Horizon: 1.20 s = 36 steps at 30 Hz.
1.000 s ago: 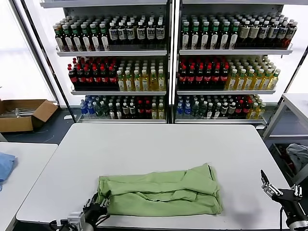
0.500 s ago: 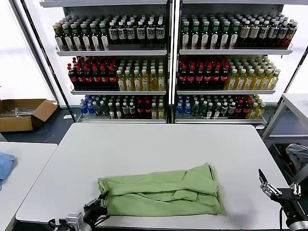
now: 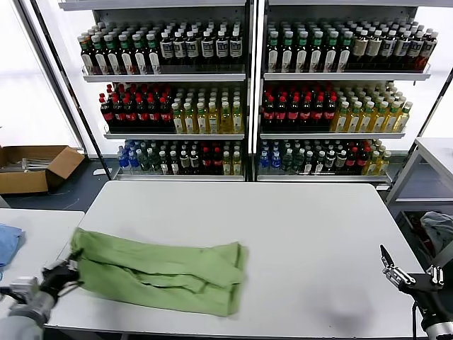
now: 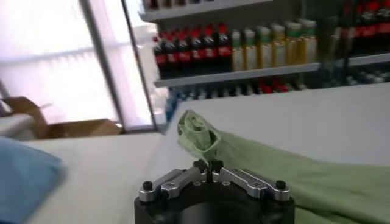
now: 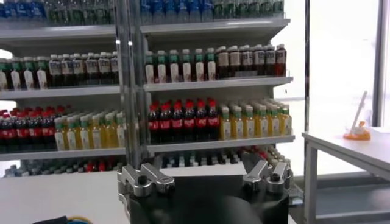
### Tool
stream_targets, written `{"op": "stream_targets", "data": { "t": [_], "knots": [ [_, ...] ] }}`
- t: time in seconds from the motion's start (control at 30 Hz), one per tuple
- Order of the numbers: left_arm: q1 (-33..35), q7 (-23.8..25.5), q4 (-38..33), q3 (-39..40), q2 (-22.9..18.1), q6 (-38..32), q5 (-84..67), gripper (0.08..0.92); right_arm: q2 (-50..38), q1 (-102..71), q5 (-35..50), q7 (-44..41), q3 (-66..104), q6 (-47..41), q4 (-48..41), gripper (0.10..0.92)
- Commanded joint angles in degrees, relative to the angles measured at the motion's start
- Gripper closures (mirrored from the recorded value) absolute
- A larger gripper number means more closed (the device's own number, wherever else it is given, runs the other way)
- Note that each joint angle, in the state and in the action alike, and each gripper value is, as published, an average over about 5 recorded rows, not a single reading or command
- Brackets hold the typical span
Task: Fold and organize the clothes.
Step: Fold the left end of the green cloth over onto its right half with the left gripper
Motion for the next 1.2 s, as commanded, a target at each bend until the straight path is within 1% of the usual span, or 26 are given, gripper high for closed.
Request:
{"op": "stream_targets", "data": {
  "t": [0.03, 0.17, 0.27, 0.33, 0.4, 0.47, 0.53, 0.73, 0.87, 1.1, 1.2],
  "knots": [
    [-4.27, 4.46, 6.07, -12.60, 12.27, 1.00, -4.99, 0.900, 0.14, -0.41, 0.20, -0.05, 0.05, -0.04, 0.82, 0.203],
    [-3.99, 4.20, -1.53, -9.60, 8.14, 3.18, -5.52, 0.900, 0.62, -1.06, 0.20, -0.07, 0.20, 0.07, 1.31, 0.203],
    [-3.56, 2.37, -8.52, -5.93, 4.19, 5.16, -7.52, 0.900, 0.90, -1.65, 0.21, -0.10, 0.35, 0.19, 1.65, 0.203],
    [-3.50, -0.12, -13.02, -3.09, 1.70, 6.45, -11.10, 0.900, 1.03, -1.93, 0.19, -0.11, 0.37, 0.25, 1.80, 0.203],
    [-4.06, -4.47, -16.71, 0.46, -0.52, 7.74, -19.27, 0.900, 1.15, -1.98, 0.16, -0.09, 0.27, 0.25, 1.88, 0.203],
    [-4.78, -8.46, -19.09, 4.23, -2.38, 8.49, -26.26, 0.900, 1.27, -1.75, 0.11, -0.05, 0.10, 0.23, 1.82, 0.203],
    [-5.06, -10.70, -20.59, 7.95, -4.05, 8.72, -29.42, 0.900, 1.38, -1.44, 0.03, 0.01, -0.07, 0.19, 1.74, 0.203],
    [-3.23, -10.25, -20.11, 15.50, -6.92, 8.70, -25.43, 0.898, 1.72, -1.44, -0.17, -0.03, -0.17, 0.39, 1.55, 0.203],
    [-3.28, -9.88, -17.10, 19.73, -8.89, 8.66, -22.04, 0.900, 2.12, -1.75, -0.15, -0.10, -0.15, 0.59, 1.63, 0.203],
    [-4.19, -9.23, -12.21, 26.34, -14.02, 8.71, -19.77, 0.899, 2.37, -2.12, -0.20, -0.20, -0.14, 0.78, 1.60, 0.203],
    [-4.25, -8.05, -10.40, 29.04, -16.05, 8.74, -18.09, 0.887, 2.40, -2.15, -0.22, -0.17, -0.07, 0.85, 1.49, 0.203]
  ]
}}
